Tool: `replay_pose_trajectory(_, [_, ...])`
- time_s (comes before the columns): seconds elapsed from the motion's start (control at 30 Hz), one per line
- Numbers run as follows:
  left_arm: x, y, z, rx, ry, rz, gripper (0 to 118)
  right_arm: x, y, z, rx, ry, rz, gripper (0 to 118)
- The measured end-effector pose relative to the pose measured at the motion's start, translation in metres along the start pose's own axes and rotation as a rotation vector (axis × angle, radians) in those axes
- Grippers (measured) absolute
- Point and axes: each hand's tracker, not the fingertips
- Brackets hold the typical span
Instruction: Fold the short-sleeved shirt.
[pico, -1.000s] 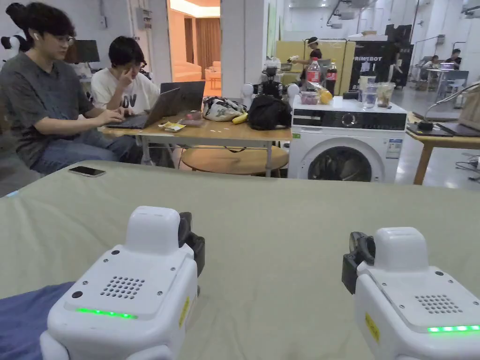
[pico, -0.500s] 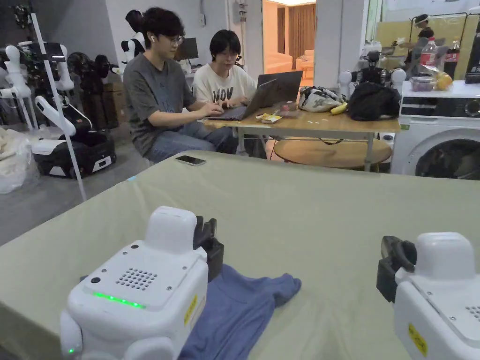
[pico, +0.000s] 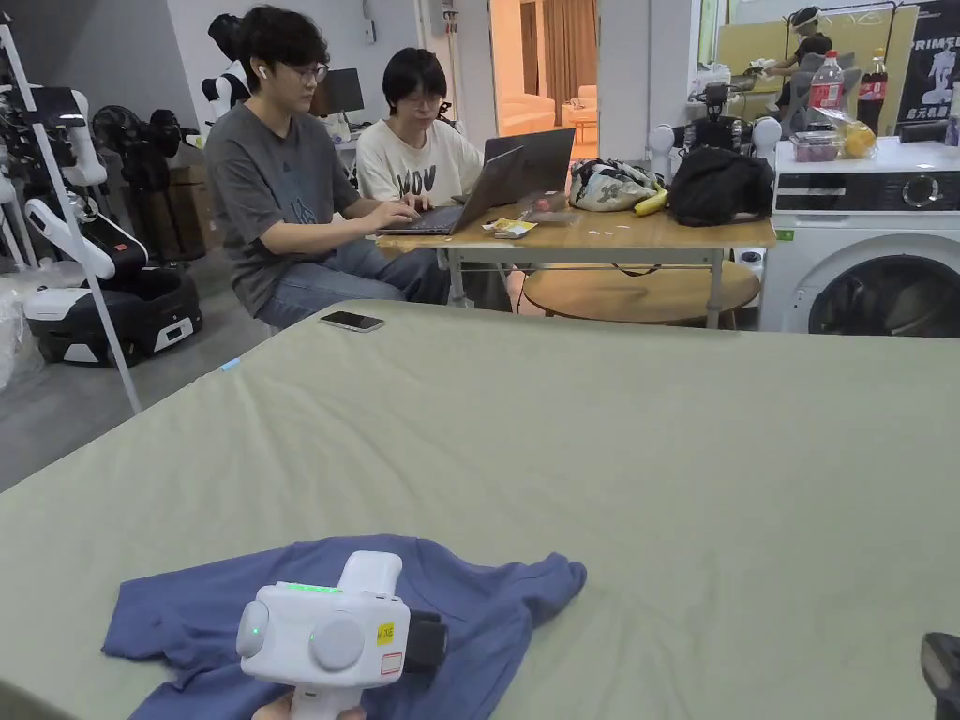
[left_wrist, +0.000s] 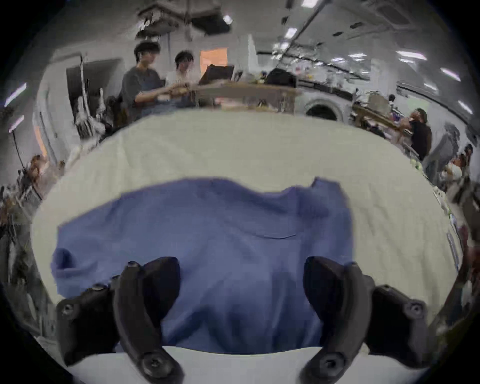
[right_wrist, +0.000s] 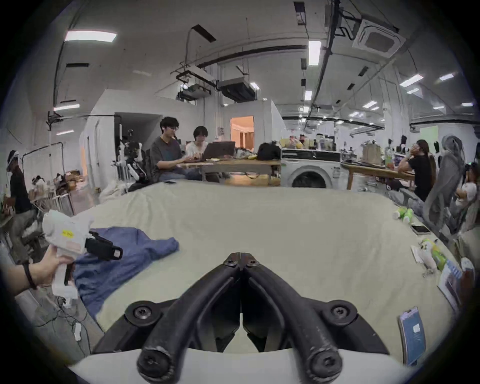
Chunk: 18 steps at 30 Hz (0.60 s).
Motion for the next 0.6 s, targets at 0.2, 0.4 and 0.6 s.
replay_pose_trajectory(0.2, [0.012, 0.001, 0.005, -0.007, 0.052, -0.054, 14, 0.02, -0.014, -0.001, -0.038, -0.03, -0.028, 0])
replay_pose_trajectory(0.4, [-0.006, 0.021, 0.034, 0.063, -0.059, 0.139, 0, 0.027, -0.019, 0.008, -0.049, -0.014, -0.061, 0])
replay_pose_trajectory(0.6, [-0.032, 0.125, 0.161, 0.423, -0.033, 0.185, 0, 0.038, -0.012, 0.02, -0.025, 0.007, -0.089, 0])
